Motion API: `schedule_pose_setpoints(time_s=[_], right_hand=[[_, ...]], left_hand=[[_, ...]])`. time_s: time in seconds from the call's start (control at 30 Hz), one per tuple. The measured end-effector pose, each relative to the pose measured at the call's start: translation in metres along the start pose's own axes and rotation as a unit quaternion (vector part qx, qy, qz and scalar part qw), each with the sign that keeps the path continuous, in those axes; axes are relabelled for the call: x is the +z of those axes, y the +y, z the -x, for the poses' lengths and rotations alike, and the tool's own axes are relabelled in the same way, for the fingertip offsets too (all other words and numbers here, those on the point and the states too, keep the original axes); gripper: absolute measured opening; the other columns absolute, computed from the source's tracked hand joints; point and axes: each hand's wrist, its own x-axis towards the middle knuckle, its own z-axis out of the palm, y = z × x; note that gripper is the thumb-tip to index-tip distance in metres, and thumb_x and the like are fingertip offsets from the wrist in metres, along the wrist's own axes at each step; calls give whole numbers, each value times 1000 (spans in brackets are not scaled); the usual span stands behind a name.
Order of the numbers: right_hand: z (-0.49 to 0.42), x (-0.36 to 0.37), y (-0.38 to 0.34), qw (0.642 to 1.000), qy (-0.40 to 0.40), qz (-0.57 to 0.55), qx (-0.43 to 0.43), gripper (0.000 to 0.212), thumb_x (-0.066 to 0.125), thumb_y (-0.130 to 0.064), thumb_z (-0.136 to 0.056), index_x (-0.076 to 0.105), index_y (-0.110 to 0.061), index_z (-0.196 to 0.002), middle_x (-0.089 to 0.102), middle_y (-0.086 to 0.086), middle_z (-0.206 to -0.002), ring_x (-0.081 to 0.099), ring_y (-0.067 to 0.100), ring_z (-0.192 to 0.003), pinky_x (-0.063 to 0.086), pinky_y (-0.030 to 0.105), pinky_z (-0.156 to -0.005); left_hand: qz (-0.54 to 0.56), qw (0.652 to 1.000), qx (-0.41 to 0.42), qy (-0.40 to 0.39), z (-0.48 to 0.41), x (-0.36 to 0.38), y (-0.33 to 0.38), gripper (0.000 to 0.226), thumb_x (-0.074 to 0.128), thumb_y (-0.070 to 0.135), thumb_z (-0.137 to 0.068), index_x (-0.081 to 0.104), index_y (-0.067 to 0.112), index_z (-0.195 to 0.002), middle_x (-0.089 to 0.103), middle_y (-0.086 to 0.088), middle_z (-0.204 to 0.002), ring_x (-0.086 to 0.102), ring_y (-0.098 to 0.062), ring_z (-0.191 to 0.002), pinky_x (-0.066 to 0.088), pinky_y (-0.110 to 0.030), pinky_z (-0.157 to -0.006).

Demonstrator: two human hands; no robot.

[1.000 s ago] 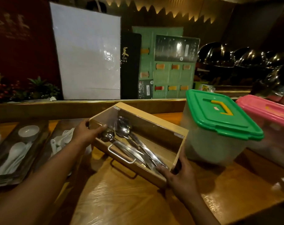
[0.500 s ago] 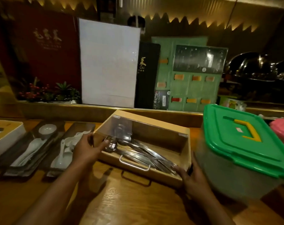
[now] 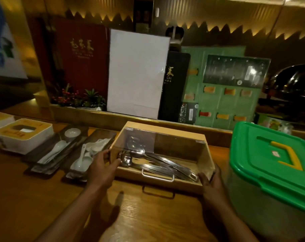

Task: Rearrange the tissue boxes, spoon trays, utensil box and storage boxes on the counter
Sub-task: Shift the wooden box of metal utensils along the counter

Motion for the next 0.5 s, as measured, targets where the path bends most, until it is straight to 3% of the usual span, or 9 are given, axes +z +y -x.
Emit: schedule_pose_setpoints(time_s=[0.13, 0.3, 0.5], right_hand=[[-11, 3, 6, 1000, 3, -6, 1, 53, 58, -35, -100, 32, -64, -136, 59, 2, -133, 64, 34, -107, 57, 62, -83], [-20, 3, 15, 999, 1, 30, -16, 59, 60, -39, -97, 27, -68, -137, 55, 3, -143, 59, 36, -117, 52, 64, -93], [-10, 1, 4, 999, -13, 40, -28, 60, 57, -32, -101, 26, -51, -148, 54, 5, -142, 58, 31, -116, 53, 53, -93]], left_hand=[[-2, 1000, -7, 4, 4, 0, 5, 32, 74, 22, -87, 55, 37, -108, 64, 1, -112, 62, -17, -100, 52, -38, -81], [-19, 1000, -13, 8, 4, -1, 7, 46, 78, 22, -83, 57, 25, -124, 65, -3, -117, 63, -20, -104, 53, -39, -84], [-18, 999, -29, 2, 3, -1, 5, 53, 78, 24, -83, 54, 23, -130, 64, -3, -119, 62, -25, -109, 53, -50, -91]])
